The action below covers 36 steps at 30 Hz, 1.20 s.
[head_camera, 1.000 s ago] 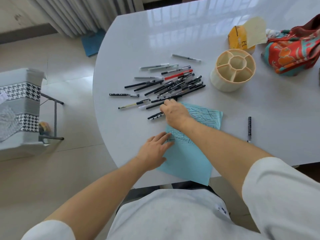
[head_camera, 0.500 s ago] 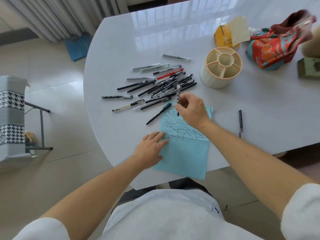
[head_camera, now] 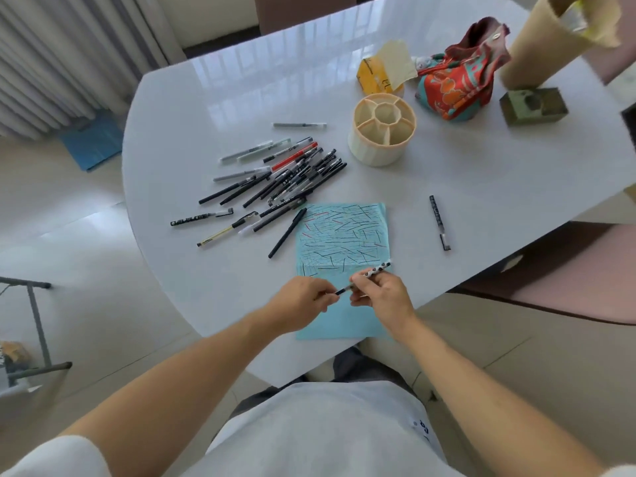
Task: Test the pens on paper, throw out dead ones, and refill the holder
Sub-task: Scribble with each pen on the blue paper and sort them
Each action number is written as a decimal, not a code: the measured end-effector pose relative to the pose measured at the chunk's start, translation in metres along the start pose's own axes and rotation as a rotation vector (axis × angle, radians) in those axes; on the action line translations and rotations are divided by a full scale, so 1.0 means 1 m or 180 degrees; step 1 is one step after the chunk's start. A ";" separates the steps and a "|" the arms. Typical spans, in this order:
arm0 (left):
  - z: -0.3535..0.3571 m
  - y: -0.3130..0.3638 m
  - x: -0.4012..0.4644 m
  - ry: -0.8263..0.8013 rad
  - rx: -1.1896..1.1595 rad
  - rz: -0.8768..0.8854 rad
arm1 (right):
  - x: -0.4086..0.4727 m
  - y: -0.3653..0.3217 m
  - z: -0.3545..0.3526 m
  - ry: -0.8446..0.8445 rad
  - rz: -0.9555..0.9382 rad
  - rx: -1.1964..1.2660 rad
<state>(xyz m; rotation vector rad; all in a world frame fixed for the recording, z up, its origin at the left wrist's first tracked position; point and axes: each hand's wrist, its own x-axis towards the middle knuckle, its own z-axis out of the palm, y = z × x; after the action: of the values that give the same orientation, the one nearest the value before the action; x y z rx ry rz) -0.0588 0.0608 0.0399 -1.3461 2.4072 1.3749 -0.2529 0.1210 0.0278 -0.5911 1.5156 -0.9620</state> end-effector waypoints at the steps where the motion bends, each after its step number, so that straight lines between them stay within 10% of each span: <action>1: 0.000 -0.001 -0.001 0.0011 0.0130 0.0065 | -0.004 0.001 0.001 0.0095 -0.0059 -0.0066; 11: 0.001 -0.021 -0.009 0.0291 0.0462 0.0111 | 0.008 -0.026 -0.047 0.0761 0.0003 0.1002; 27: 0.058 -0.011 0.021 0.0589 0.1200 0.0282 | 0.038 0.007 -0.057 0.0159 -0.1170 -0.2092; 36: 0.061 -0.004 0.021 0.0700 0.1144 0.0066 | 0.056 0.002 -0.083 0.0455 -0.1142 -0.2095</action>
<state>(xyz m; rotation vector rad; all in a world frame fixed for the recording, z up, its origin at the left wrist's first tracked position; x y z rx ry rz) -0.0893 0.0905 -0.0088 -1.4362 2.6437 0.7751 -0.3439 0.0966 -0.0064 -1.3202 1.9013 -0.7644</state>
